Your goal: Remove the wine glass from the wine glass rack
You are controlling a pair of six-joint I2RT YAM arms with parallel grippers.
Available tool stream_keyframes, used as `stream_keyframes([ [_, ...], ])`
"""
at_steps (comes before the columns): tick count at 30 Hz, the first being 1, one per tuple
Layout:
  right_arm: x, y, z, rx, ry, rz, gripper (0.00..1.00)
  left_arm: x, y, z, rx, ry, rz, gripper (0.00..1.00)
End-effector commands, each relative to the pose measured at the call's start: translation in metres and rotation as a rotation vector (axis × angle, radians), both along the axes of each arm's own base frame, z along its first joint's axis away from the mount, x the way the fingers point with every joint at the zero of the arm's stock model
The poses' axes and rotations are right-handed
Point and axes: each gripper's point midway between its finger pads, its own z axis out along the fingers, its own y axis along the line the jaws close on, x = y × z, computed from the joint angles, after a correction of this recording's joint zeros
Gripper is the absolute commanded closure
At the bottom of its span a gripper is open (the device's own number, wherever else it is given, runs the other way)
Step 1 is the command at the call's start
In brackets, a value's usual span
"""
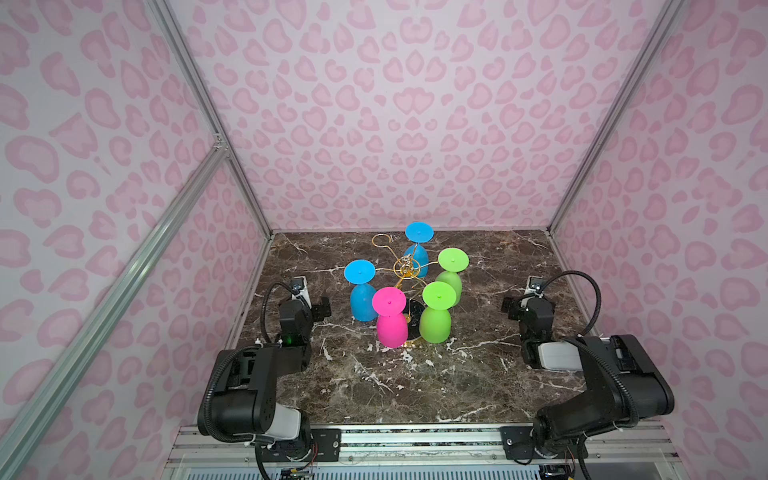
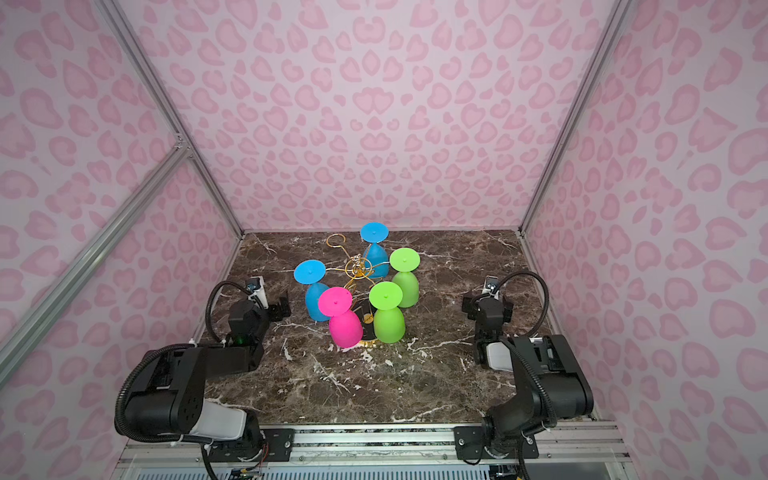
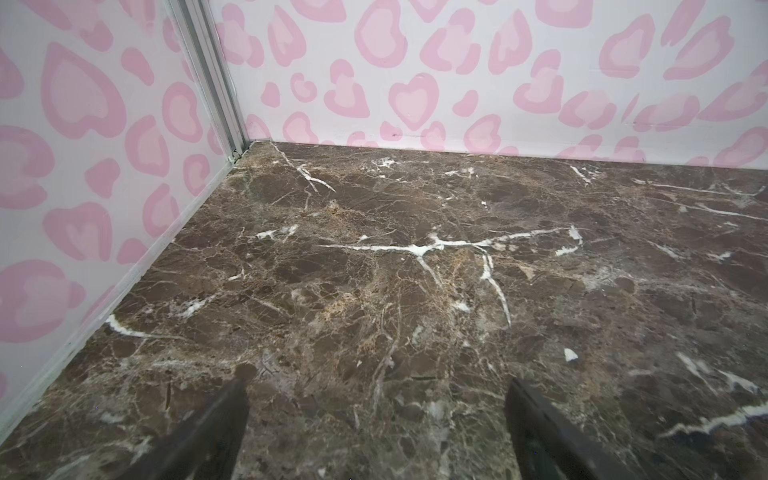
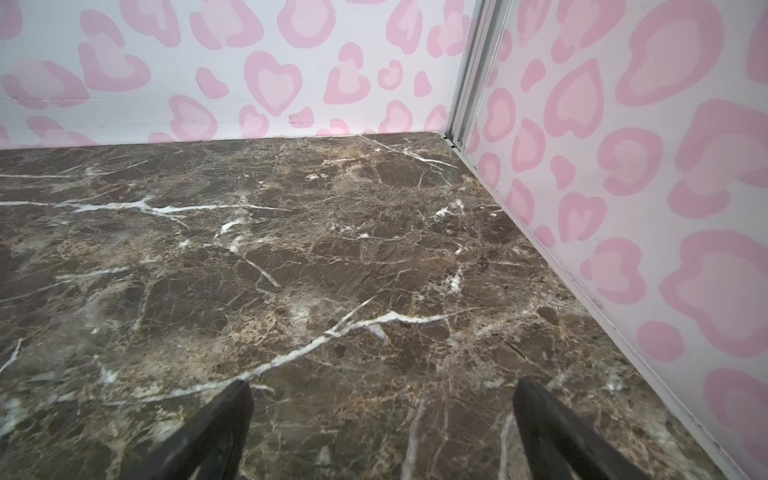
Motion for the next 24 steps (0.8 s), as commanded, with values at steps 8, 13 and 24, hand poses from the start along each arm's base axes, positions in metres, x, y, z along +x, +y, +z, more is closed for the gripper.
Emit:
stream_keyframes([
  [8,0.002,-0.002,0.007,-0.004,-0.029,-0.011,0.0,0.003,-0.001,0.008,-0.006,-0.033,-0.005,0.03],
  [13,0.002,-0.002,0.006,-0.005,-0.027,-0.011,0.0,0.003,-0.001,0.009,-0.006,-0.033,-0.004,0.03],
  [24,0.003,0.0,0.018,-0.019,-0.067,-0.003,0.0,0.004,0.0,0.013,-0.006,-0.03,0.0,0.03],
])
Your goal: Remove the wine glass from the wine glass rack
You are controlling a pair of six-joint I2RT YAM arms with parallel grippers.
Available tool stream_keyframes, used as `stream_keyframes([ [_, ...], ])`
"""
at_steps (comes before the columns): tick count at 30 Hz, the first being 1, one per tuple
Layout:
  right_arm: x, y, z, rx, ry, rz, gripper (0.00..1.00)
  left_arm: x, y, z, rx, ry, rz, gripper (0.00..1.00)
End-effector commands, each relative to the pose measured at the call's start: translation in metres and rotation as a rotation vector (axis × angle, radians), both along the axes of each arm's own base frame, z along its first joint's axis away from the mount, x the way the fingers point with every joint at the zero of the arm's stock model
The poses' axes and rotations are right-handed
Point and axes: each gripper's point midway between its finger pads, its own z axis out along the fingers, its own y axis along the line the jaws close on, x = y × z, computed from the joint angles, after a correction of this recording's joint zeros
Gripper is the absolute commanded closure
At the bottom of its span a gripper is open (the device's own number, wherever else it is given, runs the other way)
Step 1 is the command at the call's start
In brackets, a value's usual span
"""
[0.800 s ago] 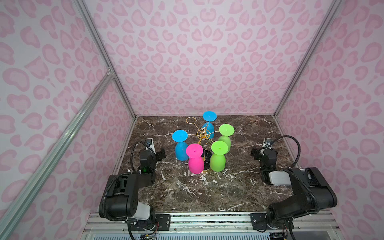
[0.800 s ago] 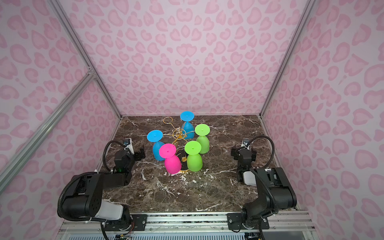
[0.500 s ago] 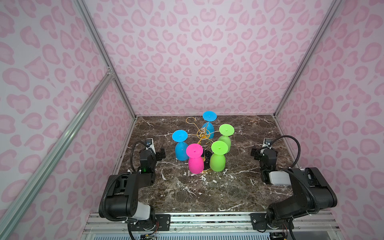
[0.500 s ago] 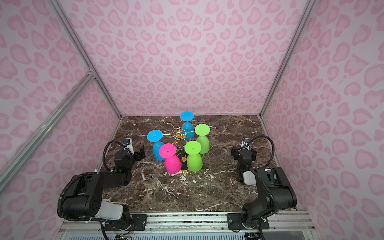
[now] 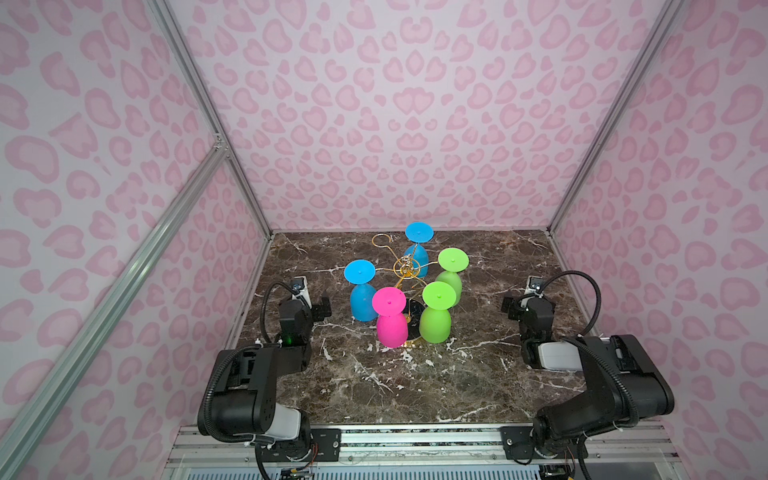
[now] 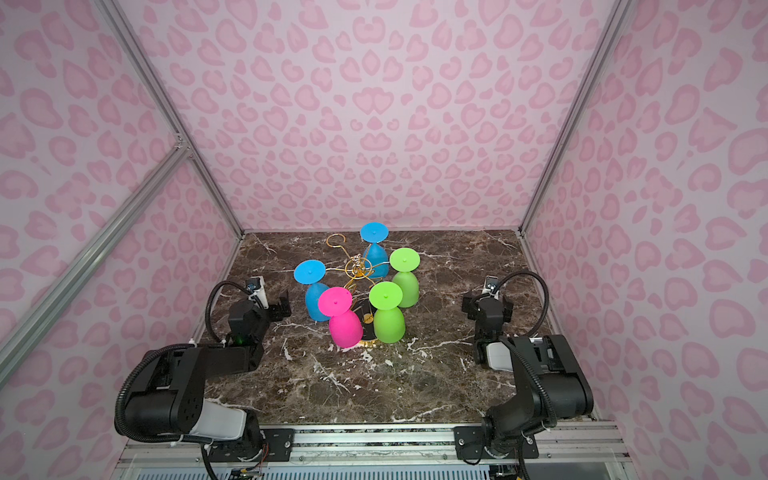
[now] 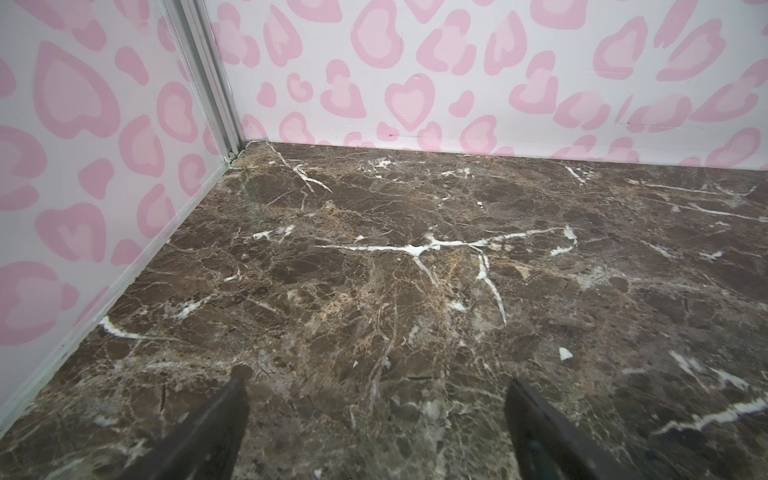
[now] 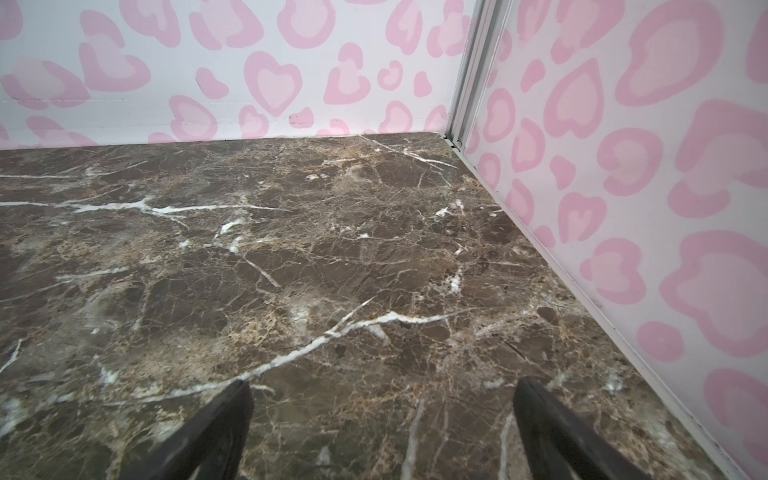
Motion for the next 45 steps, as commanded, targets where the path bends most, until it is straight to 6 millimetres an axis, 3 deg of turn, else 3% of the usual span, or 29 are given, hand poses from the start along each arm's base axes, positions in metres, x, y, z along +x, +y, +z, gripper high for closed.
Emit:
stream_keyframes([
  [1,0.003,0.001,0.022,-0.028,-0.055,-0.009,0.0,0.006,0.003,0.014,-0.001,-0.004,0.021,0.03],
  [3,0.002,-0.003,0.042,-0.052,-0.04,-0.06,0.0,0.005,0.013,0.028,-0.003,0.01,0.082,0.03],
  [5,-0.008,-0.011,0.082,-0.007,-0.074,-0.162,0.0,-0.009,0.027,0.055,-0.028,-0.056,0.173,0.03],
  [8,-0.025,-0.012,0.14,0.342,-0.165,-0.21,0.0,-0.03,0.039,0.102,-0.064,-0.14,0.256,0.03],
  [11,-0.031,0.007,0.192,0.59,-0.223,0.037,0.0,-0.048,0.056,0.14,-0.113,-0.149,0.38,0.03],
  [13,-0.04,0.018,0.219,0.697,-0.243,0.128,0.1,-0.062,0.068,0.158,-0.145,-0.164,0.466,0.03],
  [15,-0.046,0.036,0.238,0.778,-0.213,0.224,0.24,-0.065,0.062,0.177,-0.134,-0.209,0.419,0.04],
  [16,-0.048,0.051,0.242,0.822,-0.161,0.291,0.32,-0.069,0.059,0.186,-0.147,-0.236,0.402,0.03],
  [20,-0.068,0.113,0.246,1.018,0.084,0.589,0.39,-0.081,0.051,0.204,-0.207,-0.309,0.355,0.03],
  [23,-0.091,0.141,0.247,1.122,0.171,0.718,0.46,-0.087,0.052,0.212,-0.216,-0.34,0.36,0.04],
  [27,-0.115,0.153,0.243,1.122,0.197,0.725,0.46,-0.09,0.054,0.214,-0.237,-0.352,0.377,0.04],
  [29,-0.116,0.154,0.239,1.164,0.19,0.705,0.46,-0.089,0.052,0.214,-0.257,-0.351,0.365,0.04],
  [35,-0.093,0.163,0.228,1.246,0.176,0.704,0.52,-0.086,0.049,0.214,-0.266,-0.337,0.346,0.04],
  [45,-0.058,0.181,0.235,1.295,0.178,0.77,0.65,-0.082,0.047,0.206,-0.263,-0.3,0.34,0.04],
])
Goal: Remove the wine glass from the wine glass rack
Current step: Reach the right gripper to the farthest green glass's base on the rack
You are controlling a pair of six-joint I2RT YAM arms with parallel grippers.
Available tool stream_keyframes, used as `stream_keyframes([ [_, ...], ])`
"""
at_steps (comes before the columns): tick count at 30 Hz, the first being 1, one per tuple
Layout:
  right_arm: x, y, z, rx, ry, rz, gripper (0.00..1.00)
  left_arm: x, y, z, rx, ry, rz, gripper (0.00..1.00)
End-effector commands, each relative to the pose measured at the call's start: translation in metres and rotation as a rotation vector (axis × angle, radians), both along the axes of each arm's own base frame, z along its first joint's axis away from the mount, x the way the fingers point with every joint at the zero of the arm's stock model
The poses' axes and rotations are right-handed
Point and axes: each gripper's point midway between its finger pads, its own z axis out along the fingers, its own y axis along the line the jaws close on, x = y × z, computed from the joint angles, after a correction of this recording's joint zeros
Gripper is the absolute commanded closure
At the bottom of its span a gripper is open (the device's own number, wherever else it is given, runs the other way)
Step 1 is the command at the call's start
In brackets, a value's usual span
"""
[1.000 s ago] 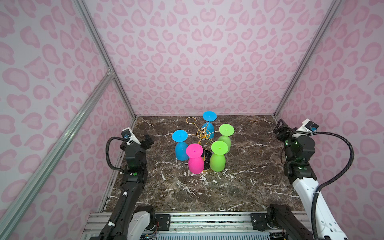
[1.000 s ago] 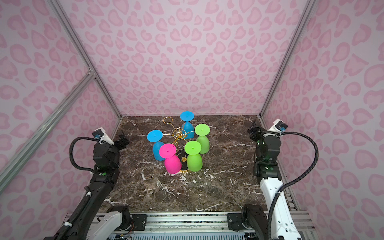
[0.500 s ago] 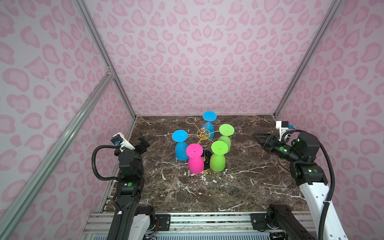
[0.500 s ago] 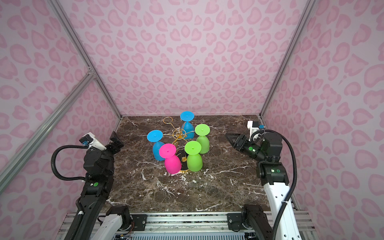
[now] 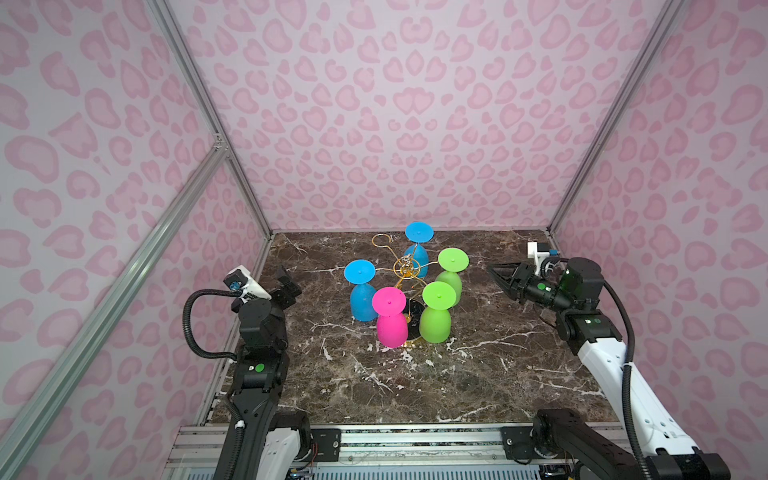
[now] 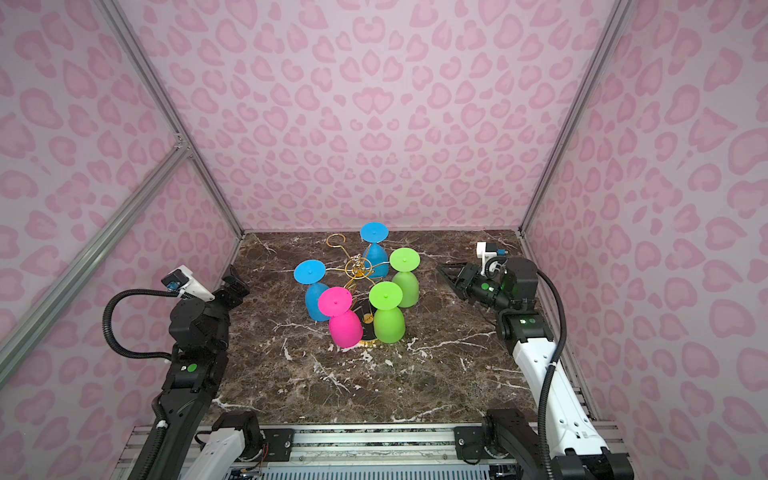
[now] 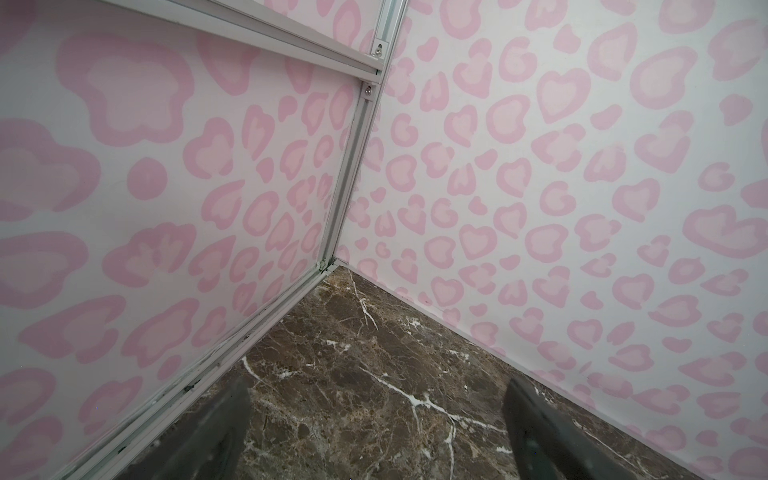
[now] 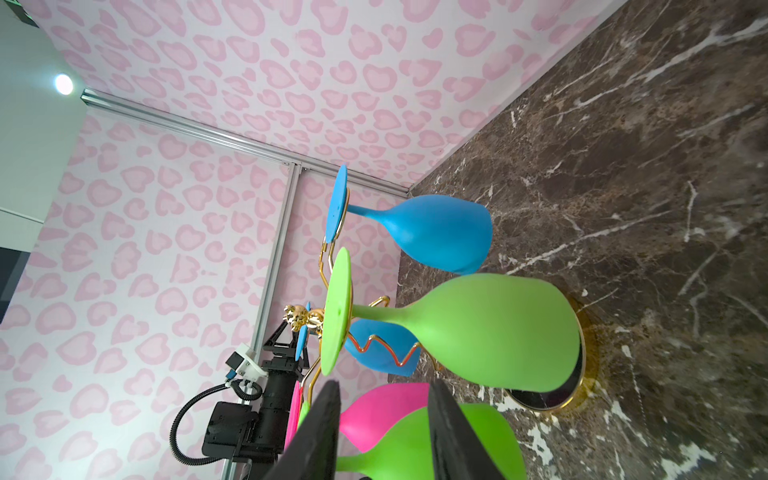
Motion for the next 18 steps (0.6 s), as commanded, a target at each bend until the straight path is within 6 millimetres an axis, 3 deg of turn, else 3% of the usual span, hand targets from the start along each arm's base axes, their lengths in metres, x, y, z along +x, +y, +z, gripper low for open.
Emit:
stream_keyframes([
  [1,0.009,0.009,0.019,0.038,-0.071,0.028,0.66,0.002,-0.003,0.005,-0.009,-0.007,-0.017,0.04],
  [11,0.032,0.037,0.026,0.076,-0.082,0.102,0.73,-0.003,0.001,0.006,-0.009,-0.005,0.003,0.04],
  [18,0.037,0.05,0.021,0.074,-0.055,0.142,0.75,-0.006,0.002,0.007,-0.013,-0.01,0.012,0.04],
])
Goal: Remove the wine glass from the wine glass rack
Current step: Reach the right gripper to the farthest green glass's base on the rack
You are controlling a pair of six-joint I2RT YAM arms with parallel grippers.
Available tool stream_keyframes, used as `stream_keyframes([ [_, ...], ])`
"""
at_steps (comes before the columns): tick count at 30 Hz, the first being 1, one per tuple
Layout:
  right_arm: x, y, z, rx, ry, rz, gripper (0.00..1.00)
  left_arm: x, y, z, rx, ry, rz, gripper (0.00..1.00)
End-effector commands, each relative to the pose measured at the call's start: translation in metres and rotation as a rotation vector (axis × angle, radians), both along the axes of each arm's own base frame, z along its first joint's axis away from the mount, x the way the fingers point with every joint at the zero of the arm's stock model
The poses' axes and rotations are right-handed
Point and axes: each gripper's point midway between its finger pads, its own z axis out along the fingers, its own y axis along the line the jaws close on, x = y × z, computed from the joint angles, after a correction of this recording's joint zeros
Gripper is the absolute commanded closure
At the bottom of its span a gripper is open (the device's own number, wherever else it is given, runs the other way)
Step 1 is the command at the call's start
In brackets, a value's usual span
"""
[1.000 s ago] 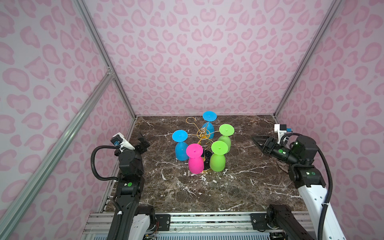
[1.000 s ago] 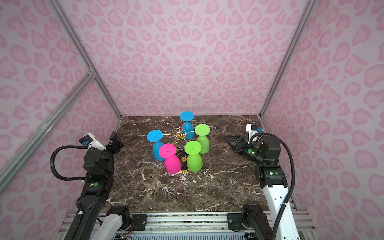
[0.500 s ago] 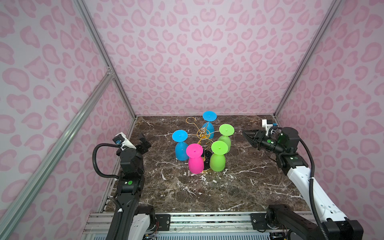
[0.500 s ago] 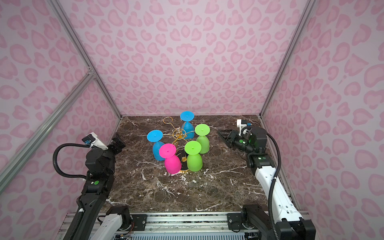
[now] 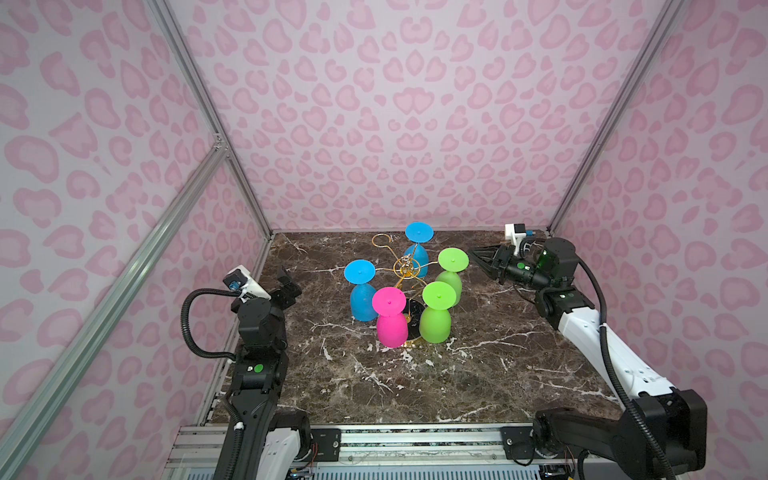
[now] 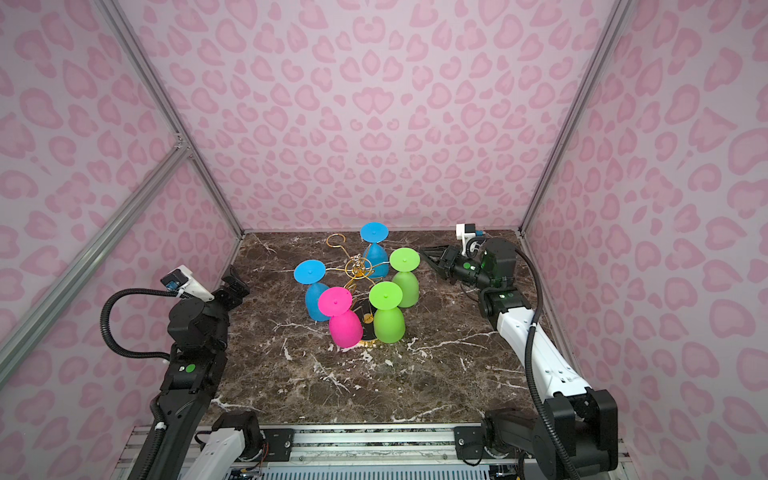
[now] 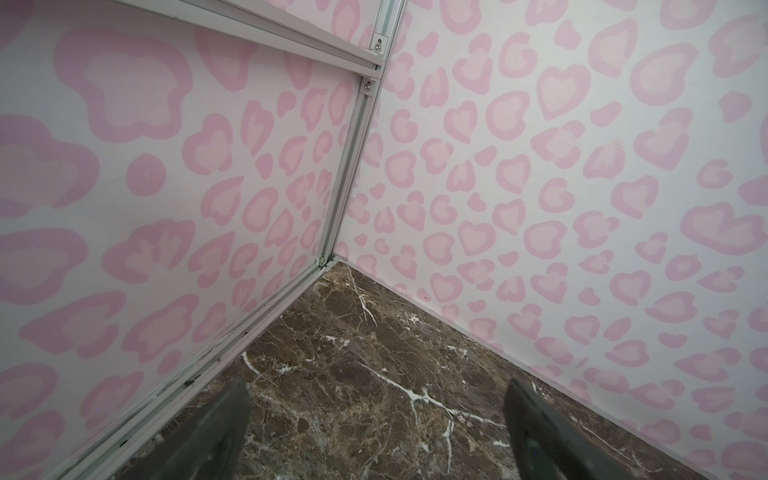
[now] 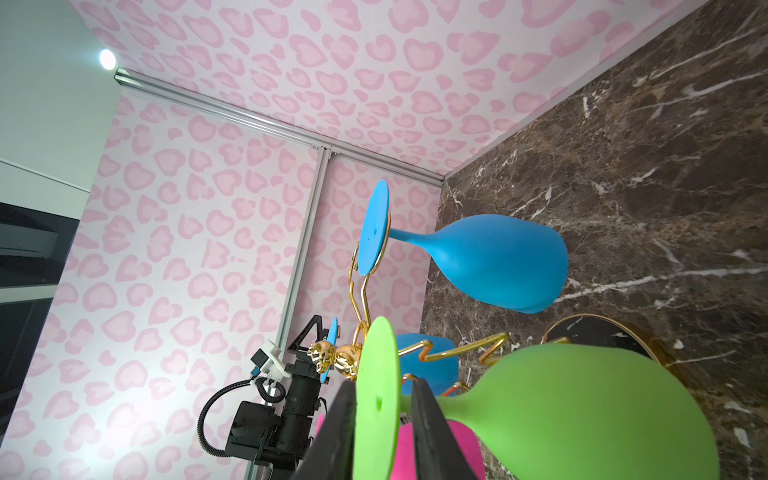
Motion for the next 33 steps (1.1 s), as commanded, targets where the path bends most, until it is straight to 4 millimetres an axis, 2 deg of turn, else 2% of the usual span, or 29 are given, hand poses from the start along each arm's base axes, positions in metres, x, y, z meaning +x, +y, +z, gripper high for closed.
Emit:
stream_keyframes([
  [1,-0.002,0.008,0.007,0.009,-0.029,0.033,0.75,-0.003,0.003,0.005,-0.006,-0.013,0.017,0.04],
  [18,-0.011,0.01,-0.005,-0.018,0.014,0.027,0.83,-0.003,0.002,0.006,-0.012,-0.014,0.014,0.04],
  [20,-0.012,0.009,-0.005,-0.022,0.015,0.023,0.81,-0.003,0.002,0.006,-0.012,-0.013,0.015,0.04],
  [23,-0.014,0.008,-0.007,-0.038,0.021,0.018,0.73,-0.003,0.002,0.006,-0.012,-0.014,0.015,0.04],
  [33,-0.017,0.006,-0.009,-0.046,0.033,0.012,0.76,-0.004,0.002,0.007,-0.013,-0.015,0.015,0.04],
])
